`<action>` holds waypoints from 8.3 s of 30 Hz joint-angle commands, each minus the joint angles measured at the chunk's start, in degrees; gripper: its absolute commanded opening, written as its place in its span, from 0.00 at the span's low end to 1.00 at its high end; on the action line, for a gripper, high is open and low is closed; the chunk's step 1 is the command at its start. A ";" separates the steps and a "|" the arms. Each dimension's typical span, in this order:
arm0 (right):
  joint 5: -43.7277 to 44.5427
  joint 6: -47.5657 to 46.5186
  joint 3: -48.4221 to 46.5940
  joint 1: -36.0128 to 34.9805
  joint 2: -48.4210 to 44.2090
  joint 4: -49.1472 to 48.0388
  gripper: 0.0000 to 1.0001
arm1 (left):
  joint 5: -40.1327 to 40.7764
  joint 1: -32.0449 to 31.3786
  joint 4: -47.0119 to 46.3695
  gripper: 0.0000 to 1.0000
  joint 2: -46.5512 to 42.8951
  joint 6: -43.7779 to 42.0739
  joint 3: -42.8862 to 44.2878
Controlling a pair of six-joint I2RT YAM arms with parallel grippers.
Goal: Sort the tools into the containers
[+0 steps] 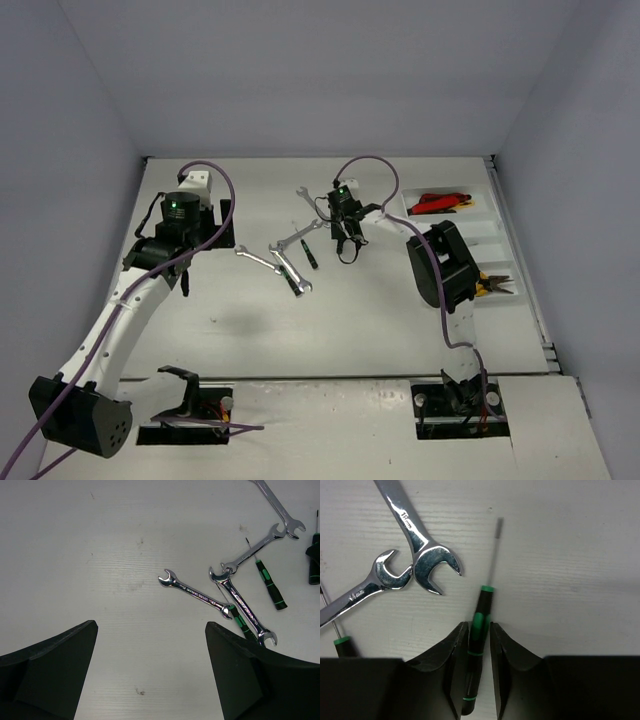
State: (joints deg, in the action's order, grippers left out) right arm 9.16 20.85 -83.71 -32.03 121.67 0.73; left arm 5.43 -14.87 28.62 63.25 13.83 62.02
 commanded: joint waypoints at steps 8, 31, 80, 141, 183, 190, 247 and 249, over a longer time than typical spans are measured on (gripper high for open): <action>5.03 2.99 -1.22 -0.20 -2.88 -0.99 0.00 | 0.37 0.28 -1.55 0.87 -1.20 -0.73 1.00; 6.46 28.05 29.15 36.75 -37.38 -0.99 0.00 | -0.53 0.08 -1.58 0.87 -0.76 -0.29 0.94; -6.39 -11.74 4.46 -10.57 -13.72 -2.13 0.42 | 2.66 0.02 -2.17 0.87 -2.69 -0.76 0.47; 3.33 29.77 29.87 36.02 -37.16 2.57 0.00 | 0.81 -0.16 -1.90 0.87 -1.99 -0.82 0.60; -7.40 -12.12 8.45 -15.42 -19.50 0.38 0.42 | 2.28 -0.16 -1.70 0.87 -2.46 -1.58 0.53; -7.05 -13.91 2.19 -20.76 -10.36 0.50 0.41 | 2.82 -0.16 -1.73 0.87 -3.03 -1.70 0.47; 4.94 32.65 31.94 38.86 -33.81 -2.63 0.02 | 3.04 -0.16 -1.78 0.87 -3.68 -1.67 0.38; 3.59 33.26 31.48 39.41 -31.95 -3.53 0.08 | 2.92 -0.16 -1.85 0.87 -3.75 -1.61 0.38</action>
State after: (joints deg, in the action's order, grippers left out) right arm 15.71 49.20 -51.11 6.74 87.03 1.04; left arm 7.81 -14.89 28.72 60.84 12.58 61.28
